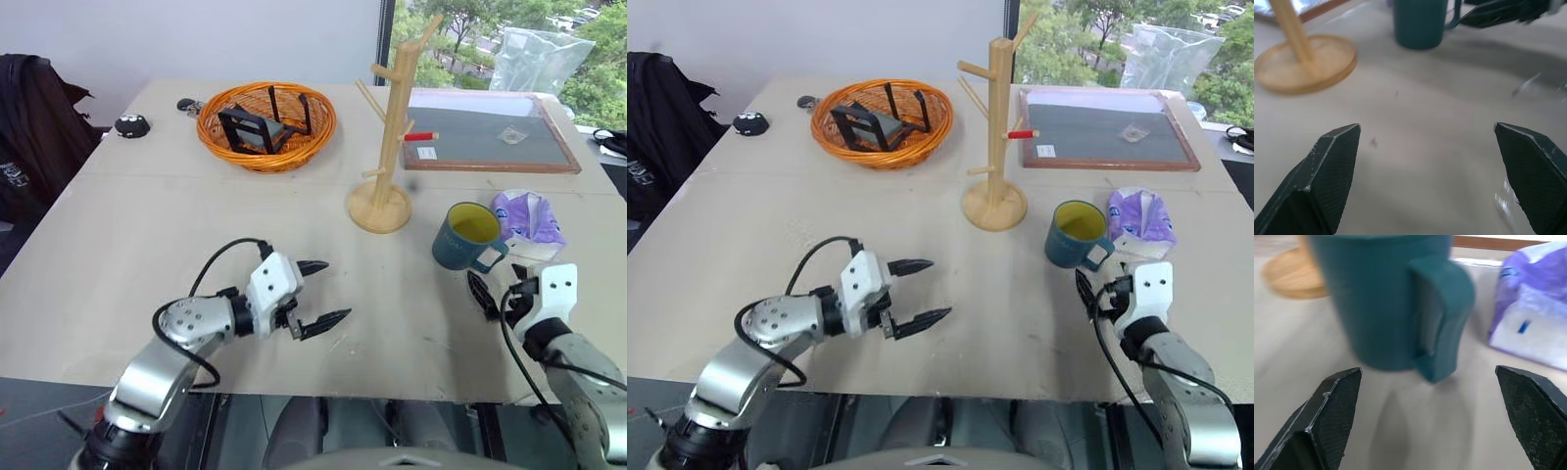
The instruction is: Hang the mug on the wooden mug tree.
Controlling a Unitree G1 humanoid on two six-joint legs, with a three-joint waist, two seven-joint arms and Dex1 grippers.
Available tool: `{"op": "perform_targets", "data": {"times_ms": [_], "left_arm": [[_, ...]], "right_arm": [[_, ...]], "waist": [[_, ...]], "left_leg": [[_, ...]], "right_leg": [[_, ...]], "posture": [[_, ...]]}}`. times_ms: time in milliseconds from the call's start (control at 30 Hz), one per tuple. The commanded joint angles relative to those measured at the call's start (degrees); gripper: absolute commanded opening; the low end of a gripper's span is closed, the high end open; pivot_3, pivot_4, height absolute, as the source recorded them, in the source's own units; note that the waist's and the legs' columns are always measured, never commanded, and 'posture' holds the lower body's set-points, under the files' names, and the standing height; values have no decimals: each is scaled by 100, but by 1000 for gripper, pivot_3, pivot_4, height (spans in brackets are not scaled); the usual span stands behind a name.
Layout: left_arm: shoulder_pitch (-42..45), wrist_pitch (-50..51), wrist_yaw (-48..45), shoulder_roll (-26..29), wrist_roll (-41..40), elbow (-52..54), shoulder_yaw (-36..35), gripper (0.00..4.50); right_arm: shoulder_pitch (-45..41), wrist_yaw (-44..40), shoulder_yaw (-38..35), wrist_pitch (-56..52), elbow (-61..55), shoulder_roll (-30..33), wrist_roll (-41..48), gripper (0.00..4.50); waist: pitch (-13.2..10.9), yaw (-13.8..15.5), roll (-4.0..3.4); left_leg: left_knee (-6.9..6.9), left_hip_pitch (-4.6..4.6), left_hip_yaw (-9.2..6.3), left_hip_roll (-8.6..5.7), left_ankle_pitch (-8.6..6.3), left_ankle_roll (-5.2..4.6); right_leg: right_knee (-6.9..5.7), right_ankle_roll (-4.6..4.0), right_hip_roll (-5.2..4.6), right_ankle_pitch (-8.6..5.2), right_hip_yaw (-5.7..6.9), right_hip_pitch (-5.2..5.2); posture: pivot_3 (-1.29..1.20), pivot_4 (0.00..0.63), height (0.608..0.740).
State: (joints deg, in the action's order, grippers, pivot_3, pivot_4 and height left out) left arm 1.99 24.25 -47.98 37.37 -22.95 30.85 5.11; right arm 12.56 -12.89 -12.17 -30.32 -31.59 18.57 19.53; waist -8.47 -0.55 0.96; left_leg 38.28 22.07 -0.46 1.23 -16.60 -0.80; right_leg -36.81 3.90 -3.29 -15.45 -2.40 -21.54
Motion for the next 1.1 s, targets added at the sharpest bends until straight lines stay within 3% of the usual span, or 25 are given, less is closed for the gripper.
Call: {"op": "perform_targets", "data": {"times_ms": [33, 433, 533, 767, 800, 1000, 1100], "left_arm": [[286, 375, -241, 83, -466, 285, 32, 4500], [1145, 913, -166, -7, -905, 433, 6, 4500], [1183, 935, -121, -29, -884, 445, 23, 4500], [1199, 945, -44, -42, -888, 469, -3, 4500], [1203, 944, -29, -50, -890, 471, -4, 4500], [1282, 937, 82, -179, -915, 445, -24, 4500], [1385, 976, 195, -342, -1058, 381, -129, 4500]], "right_arm": [[-191, 495, -105, -331, -232, -95, -187, 4434], [-712, 1019, 98, -353, 213, -444, -734, 4434], [-832, 991, 202, -292, 378, -519, -821, 3760], [-906, 877, 240, -311, 490, -547, -815, 239], [-909, 858, 237, -327, 487, -545, -799, 73], [-1083, 301, 121, -761, 223, -157, -403, 73], [-1655, -973, -68, -1259, 117, 1136, 213, 73]], "waist": [[0, -5, -1], [-1, -20, -1], [-1, -21, -1], [-1, -13, -1], [-1, -16, 0], [-1, -17, -1], [-7, -18, -7]], "left_leg": [[0, 2, 0, 0, 0, 1], [1, 9, 1, 2, 0, 0], [1, 8, 2, 2, 0, 1], [1, 9, 1, 2, 1, 1], [1, 9, 1, 2, 1, 1], [1, 8, 1, 3, 1, 1], [5, 9, 5, 2, 1, 0]], "right_leg": [[0, 0, 1, 0, 0, -3], [-1, 1, 8, 0, -4, -10], [-1, 0, 8, 0, -5, -11], [-1, 0, 9, 0, -5, -11], [-1, 0, 9, 0, -5, -11], [-1, 0, 10, 0, -6, -10], [-1, 2, 9, 1, -9, -9]], "posture": [[0, 150, 737], [0, 150, 737], [0, 150, 737], [0, 150, 737], [0, 150, 737], [0, 150, 737], [0, 150, 737]]}}
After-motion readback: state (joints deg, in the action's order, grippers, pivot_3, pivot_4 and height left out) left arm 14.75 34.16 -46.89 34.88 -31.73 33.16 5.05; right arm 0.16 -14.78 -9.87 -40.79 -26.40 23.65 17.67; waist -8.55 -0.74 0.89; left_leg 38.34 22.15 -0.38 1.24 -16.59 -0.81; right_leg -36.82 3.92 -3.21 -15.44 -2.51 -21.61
